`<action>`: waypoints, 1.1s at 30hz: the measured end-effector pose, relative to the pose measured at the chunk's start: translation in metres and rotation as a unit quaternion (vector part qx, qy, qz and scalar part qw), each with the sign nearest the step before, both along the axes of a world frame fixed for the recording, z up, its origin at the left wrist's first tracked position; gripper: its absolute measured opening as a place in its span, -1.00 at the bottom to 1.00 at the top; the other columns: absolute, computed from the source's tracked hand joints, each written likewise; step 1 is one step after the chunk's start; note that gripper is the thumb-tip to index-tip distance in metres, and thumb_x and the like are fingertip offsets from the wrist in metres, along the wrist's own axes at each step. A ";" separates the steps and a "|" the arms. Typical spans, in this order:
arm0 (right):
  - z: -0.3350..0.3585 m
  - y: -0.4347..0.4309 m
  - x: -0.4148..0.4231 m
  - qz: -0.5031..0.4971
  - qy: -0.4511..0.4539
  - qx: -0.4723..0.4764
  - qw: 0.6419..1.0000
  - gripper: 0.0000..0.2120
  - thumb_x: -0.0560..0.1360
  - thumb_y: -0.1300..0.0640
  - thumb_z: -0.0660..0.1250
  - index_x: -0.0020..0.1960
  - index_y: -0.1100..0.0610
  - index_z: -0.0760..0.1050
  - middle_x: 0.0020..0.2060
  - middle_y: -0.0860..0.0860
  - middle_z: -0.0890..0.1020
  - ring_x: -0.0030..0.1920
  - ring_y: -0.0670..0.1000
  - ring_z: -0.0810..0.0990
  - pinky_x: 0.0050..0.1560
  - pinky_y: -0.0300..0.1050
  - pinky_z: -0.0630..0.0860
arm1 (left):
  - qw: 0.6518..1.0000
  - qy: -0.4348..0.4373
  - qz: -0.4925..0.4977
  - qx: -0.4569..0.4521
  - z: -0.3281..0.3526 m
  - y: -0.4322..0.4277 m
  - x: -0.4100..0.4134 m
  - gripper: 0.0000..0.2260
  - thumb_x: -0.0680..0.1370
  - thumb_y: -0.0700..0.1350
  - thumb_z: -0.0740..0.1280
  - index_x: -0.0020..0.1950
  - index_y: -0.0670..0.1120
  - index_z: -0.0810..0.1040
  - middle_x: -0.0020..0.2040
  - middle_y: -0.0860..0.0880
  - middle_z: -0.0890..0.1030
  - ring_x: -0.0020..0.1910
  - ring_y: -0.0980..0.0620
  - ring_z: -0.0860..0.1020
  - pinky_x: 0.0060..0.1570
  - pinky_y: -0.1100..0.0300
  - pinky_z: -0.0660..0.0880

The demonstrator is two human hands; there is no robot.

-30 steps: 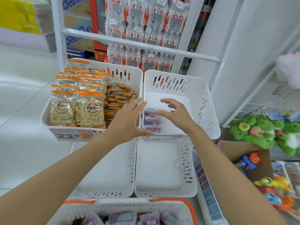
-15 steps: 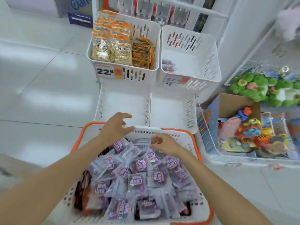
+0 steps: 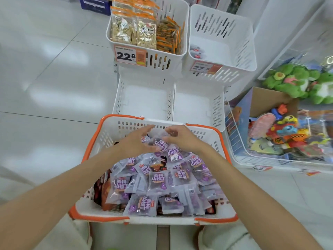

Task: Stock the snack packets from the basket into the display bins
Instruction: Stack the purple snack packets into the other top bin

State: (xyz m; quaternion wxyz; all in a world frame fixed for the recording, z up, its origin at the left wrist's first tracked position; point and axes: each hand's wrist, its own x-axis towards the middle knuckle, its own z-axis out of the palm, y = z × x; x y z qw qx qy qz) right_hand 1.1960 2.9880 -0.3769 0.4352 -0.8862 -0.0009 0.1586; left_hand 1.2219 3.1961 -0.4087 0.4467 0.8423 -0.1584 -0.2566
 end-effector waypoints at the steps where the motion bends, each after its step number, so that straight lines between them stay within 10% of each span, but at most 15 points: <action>1: 0.007 0.003 -0.002 0.001 0.000 0.027 1.000 -0.86 0.54 0.18 0.40 0.09 0.11 0.57 -0.15 -0.10 0.60 -0.18 -0.26 0.56 -0.11 -0.40 0.45 | 1.000 0.028 -0.008 -0.011 -0.001 -0.004 0.000 -0.42 0.39 0.01 0.56 0.38 0.02 0.48 0.26 0.07 0.56 0.21 0.02 0.55 0.26 0.05 0.48; 4: -0.005 0.001 -0.009 -0.030 0.036 0.004 0.999 -0.66 0.55 0.10 0.39 0.30 0.10 0.46 0.13 0.00 0.58 0.10 -0.03 0.57 0.13 -0.18 0.50 | 0.996 0.077 0.033 -0.013 -0.020 0.006 0.006 -0.43 0.23 0.16 0.62 0.03 -0.18 0.59 -0.06 -0.09 0.64 -0.09 -0.17 0.65 0.06 -0.01 0.57; 13: -0.097 0.016 -0.048 0.095 0.174 -0.156 0.968 -0.18 0.41 0.00 0.54 0.53 0.08 0.21 0.42 0.08 0.42 0.37 0.15 0.43 0.31 0.09 0.44 | 0.963 0.206 0.135 -0.106 -0.025 0.021 -0.006 -0.74 0.54 -0.23 0.42 0.21 -0.15 0.51 0.00 -0.14 0.70 -0.26 0.06 0.70 -0.38 0.35 0.53; 21: -0.006 -0.002 -0.002 -0.057 0.024 0.104 0.993 -0.34 0.37 0.09 0.57 0.42 0.03 0.41 0.29 -0.06 0.53 0.18 -0.09 0.56 0.16 -0.20 0.52 | 0.930 0.288 0.077 -0.216 0.000 0.009 0.001 -0.31 0.48 0.24 0.38 0.47 -0.05 0.26 0.28 -0.07 0.59 0.12 -0.02 0.65 0.39 -0.10 0.35; 23: 0.008 0.003 0.004 -0.029 -0.016 0.081 0.996 -0.38 0.42 0.09 0.54 0.42 -0.01 0.41 0.27 -0.07 0.50 0.17 -0.12 0.52 0.03 -0.40 0.45 | 0.936 0.281 0.029 -0.209 0.011 -0.005 0.003 -0.15 0.32 0.23 0.54 0.47 -0.06 0.28 0.24 -0.09 0.62 0.17 -0.07 0.63 0.37 -0.10 0.38; 27: 0.038 -0.012 0.020 0.005 0.056 0.186 0.981 -0.38 0.50 0.24 0.43 0.47 -0.09 0.32 0.28 -0.06 0.49 0.22 0.04 0.57 0.15 -0.12 0.58 | 0.964 0.190 0.006 -0.188 0.031 -0.023 0.021 -0.42 0.44 -0.16 0.54 0.40 -0.01 0.41 0.15 -0.03 0.67 0.15 -0.02 0.63 0.24 -0.04 0.52; 33: 0.100 -0.047 0.056 -0.002 0.087 0.156 0.984 -0.28 0.47 0.17 0.48 0.53 0.00 0.22 0.32 0.08 0.49 0.10 0.02 0.65 0.00 -0.11 0.61 | 0.984 0.084 -0.017 -0.158 0.083 -0.054 0.061 -0.32 0.36 -0.25 0.58 0.38 0.02 0.35 0.24 -0.02 0.57 0.12 0.02 0.63 0.19 0.05 0.55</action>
